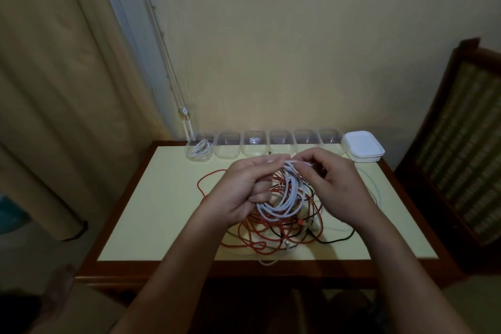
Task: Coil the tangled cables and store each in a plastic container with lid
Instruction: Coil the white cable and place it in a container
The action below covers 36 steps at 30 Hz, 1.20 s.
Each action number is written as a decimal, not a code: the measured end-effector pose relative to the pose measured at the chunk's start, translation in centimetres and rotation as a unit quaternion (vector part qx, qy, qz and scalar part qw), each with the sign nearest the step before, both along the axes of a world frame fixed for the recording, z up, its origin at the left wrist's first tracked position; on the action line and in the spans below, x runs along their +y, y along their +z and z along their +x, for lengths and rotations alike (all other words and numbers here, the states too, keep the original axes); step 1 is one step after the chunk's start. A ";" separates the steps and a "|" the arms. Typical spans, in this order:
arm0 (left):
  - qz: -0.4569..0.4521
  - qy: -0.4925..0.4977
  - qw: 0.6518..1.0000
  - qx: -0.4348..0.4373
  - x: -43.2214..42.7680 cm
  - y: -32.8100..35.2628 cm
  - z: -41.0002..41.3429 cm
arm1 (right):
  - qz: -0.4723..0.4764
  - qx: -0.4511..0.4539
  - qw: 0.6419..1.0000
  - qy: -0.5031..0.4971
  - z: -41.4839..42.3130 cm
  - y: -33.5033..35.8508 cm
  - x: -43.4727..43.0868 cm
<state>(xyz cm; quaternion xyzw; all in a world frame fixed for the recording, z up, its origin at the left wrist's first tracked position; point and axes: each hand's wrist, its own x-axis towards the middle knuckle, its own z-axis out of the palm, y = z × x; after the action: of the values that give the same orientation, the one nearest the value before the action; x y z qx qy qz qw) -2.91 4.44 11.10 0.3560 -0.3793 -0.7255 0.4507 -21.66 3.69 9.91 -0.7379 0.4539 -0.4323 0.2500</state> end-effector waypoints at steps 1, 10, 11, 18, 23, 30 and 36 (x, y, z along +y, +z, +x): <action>0.007 0.013 1.000 0.006 -0.2 0.1 0.4 | 0.009 0.013 1.000 0.005 -0.5 -0.1 -0.2; 0.048 0.015 0.997 0.052 -0.3 1.0 1.2 | 0.062 0.040 0.997 0.001 -1.5 0.4 -0.5; 0.063 0.003 0.996 0.068 -0.2 1.0 1.1 | 0.035 0.052 0.997 -0.033 -1.3 0.4 -0.5; 0.127 -0.037 0.977 0.166 -0.1 1.0 0.4 | 0.015 -0.105 0.984 -0.147 0.5 -0.2 -0.2; 0.122 -0.043 0.978 0.163 -0.4 0.8 0.8 | 0.182 -0.290 0.937 -0.063 1.1 -0.5 0.2; 0.029 0.032 0.998 0.040 -0.6 -0.1 0.9 | 0.387 -0.377 0.836 0.096 1.6 -0.3 0.5; -0.093 0.072 0.986 -0.122 -0.4 -0.3 0.6 | 0.414 -0.379 0.816 0.136 2.4 -0.5 0.6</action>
<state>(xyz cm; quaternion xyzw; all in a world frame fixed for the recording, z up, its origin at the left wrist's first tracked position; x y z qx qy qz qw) -2.34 4.08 10.77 0.4247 -0.4704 -0.6037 0.4836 -19.28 4.33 9.42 -0.3965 0.3545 -0.4107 0.7405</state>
